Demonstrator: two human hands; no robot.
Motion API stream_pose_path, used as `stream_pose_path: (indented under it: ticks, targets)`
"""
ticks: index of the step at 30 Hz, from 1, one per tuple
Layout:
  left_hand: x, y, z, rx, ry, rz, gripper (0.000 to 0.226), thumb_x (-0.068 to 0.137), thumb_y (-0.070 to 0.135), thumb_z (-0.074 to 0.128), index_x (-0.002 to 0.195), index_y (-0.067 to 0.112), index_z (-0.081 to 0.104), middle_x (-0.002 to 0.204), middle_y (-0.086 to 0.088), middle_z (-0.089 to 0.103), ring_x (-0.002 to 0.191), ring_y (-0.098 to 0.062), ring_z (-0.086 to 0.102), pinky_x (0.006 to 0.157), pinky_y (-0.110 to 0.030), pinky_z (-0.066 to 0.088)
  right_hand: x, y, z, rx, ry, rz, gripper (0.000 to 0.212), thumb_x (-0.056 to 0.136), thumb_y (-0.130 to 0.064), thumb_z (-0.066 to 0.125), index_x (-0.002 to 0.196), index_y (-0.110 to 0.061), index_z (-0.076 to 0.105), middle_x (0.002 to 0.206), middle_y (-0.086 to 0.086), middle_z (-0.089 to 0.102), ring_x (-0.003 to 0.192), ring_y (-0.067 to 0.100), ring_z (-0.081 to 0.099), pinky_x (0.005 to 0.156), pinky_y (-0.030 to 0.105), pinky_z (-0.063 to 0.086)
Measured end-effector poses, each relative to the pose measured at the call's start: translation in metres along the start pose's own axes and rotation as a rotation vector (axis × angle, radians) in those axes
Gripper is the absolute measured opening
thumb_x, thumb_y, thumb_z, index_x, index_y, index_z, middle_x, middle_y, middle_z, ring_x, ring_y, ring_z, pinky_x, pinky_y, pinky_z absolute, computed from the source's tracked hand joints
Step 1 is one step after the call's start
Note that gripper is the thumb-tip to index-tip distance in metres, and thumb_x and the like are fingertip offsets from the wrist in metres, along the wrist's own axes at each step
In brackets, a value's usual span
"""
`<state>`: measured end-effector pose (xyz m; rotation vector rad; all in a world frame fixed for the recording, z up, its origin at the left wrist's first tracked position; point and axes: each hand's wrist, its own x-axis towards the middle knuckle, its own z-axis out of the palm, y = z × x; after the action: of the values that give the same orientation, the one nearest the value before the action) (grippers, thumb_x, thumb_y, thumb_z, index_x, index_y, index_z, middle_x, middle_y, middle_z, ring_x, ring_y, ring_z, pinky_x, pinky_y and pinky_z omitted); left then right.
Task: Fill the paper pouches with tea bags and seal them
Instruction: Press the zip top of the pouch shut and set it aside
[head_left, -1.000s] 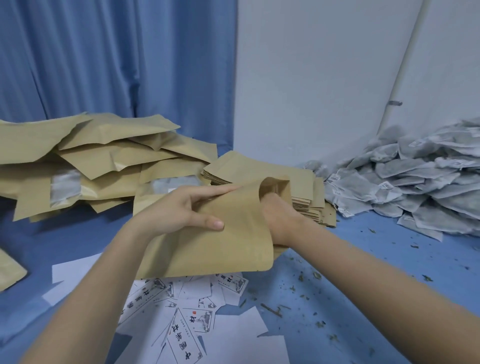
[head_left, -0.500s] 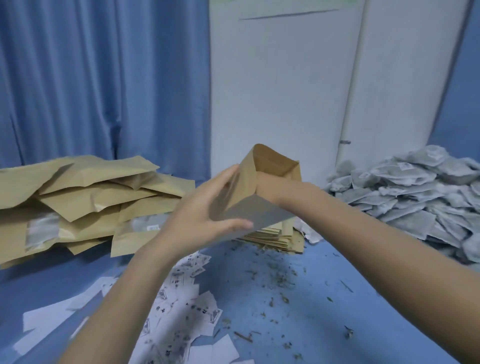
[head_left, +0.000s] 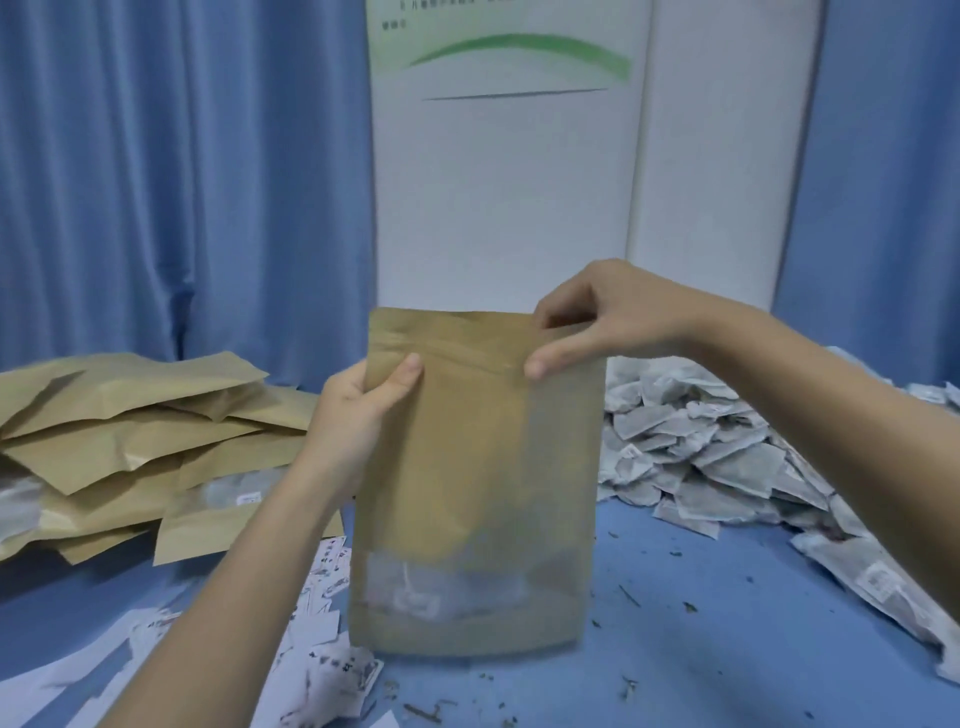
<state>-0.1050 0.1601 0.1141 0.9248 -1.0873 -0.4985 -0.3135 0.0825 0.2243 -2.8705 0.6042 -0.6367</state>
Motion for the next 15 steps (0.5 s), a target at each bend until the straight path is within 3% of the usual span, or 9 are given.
stream_pose_path:
  ticks: [4, 7, 12, 15]
  targets:
    - [-0.002, -0.016, 0.010, -0.239, -0.062, -0.108, 0.020, 0.069, 0.031, 0.069, 0.081, 0.017, 0.077, 0.090, -0.005, 0.074, 0.080, -0.016, 0.071, 0.063, -0.023, 0.054, -0.004, 0.014, 0.000, -0.081, 0.095, 0.031, 0.060, 0.061, -0.058, 0.072, 0.054, -0.005, 0.045, 0.052, -0.002, 0.029, 0.053, 0.007, 0.026, 0.049, 0.023, 0.017]
    - [-0.004, -0.028, 0.018, -0.344, -0.076, -0.136, 0.018, 0.071, 0.030, 0.073, 0.085, 0.019, 0.077, 0.095, -0.004, 0.074, 0.085, -0.016, 0.070, 0.065, -0.023, 0.054, -0.005, 0.030, 0.002, -0.194, 0.116, 0.101, 0.064, 0.063, -0.055, 0.075, 0.047, -0.015, 0.028, 0.043, -0.007, 0.021, 0.046, 0.009, 0.023, 0.043, 0.022, 0.018]
    - [0.002, -0.038, 0.031, -0.336, -0.100, -0.165, 0.016, 0.070, 0.027, 0.074, 0.081, 0.015, 0.076, 0.087, -0.005, 0.074, 0.079, -0.015, 0.070, 0.063, -0.022, 0.053, -0.007, 0.049, 0.010, -0.389, 0.118, 0.124, 0.063, 0.065, -0.060, 0.070, 0.051, -0.014, 0.029, 0.046, -0.003, 0.023, 0.047, 0.013, 0.024, 0.045, 0.024, 0.016]
    - [0.008, -0.034, 0.041, -0.254, -0.055, -0.099, 0.031, 0.067, 0.037, 0.072, 0.087, 0.013, 0.072, 0.085, -0.004, 0.073, 0.075, -0.014, 0.069, 0.061, -0.022, 0.053, -0.009, 0.052, 0.010, -0.454, 0.111, 0.135, 0.057, 0.066, -0.061, 0.069, 0.057, -0.015, 0.036, 0.052, -0.002, 0.031, 0.053, 0.013, 0.030, 0.050, 0.030, 0.024]
